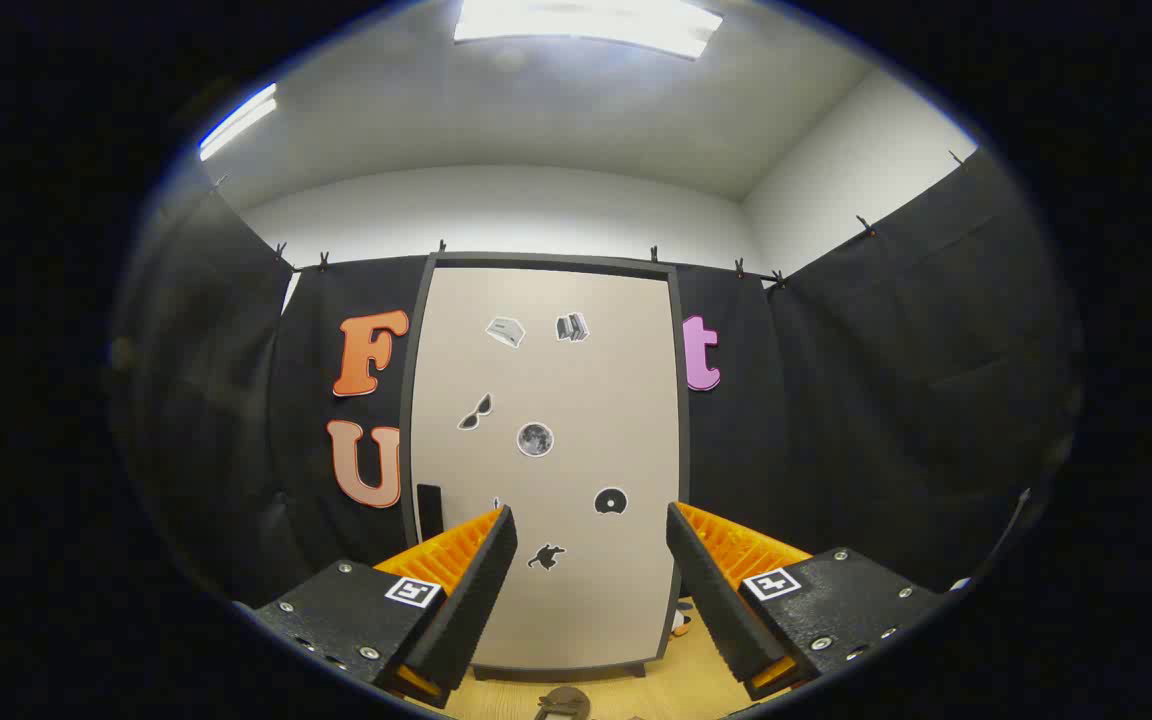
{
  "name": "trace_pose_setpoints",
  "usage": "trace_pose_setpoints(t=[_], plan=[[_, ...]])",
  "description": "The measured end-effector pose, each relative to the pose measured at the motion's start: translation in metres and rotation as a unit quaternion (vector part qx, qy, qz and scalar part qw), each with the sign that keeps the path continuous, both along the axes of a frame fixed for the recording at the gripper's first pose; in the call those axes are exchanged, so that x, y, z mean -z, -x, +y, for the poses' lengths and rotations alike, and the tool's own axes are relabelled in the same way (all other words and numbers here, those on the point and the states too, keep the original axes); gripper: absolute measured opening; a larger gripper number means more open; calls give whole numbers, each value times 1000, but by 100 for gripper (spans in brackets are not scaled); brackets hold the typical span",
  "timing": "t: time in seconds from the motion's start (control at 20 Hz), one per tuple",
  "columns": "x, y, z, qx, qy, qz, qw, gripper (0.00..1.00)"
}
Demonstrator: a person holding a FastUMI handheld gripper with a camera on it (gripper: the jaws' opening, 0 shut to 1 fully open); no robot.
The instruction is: Open the shoe cabinet door, grab the shoes and put them into the shoe cabinet, then close the shoe cabinet door.
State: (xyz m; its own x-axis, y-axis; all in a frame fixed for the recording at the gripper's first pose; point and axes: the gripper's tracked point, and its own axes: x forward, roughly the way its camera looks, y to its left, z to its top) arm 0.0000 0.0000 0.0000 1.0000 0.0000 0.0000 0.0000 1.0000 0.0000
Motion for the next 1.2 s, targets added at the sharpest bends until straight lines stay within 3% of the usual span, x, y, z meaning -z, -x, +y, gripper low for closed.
trace_pose_setpoints(t=[0.8,1.2], plan=[[1,-3,6,-5,-3,0,1000,94],[8,-10,33,-22,0,2,1000,94]])
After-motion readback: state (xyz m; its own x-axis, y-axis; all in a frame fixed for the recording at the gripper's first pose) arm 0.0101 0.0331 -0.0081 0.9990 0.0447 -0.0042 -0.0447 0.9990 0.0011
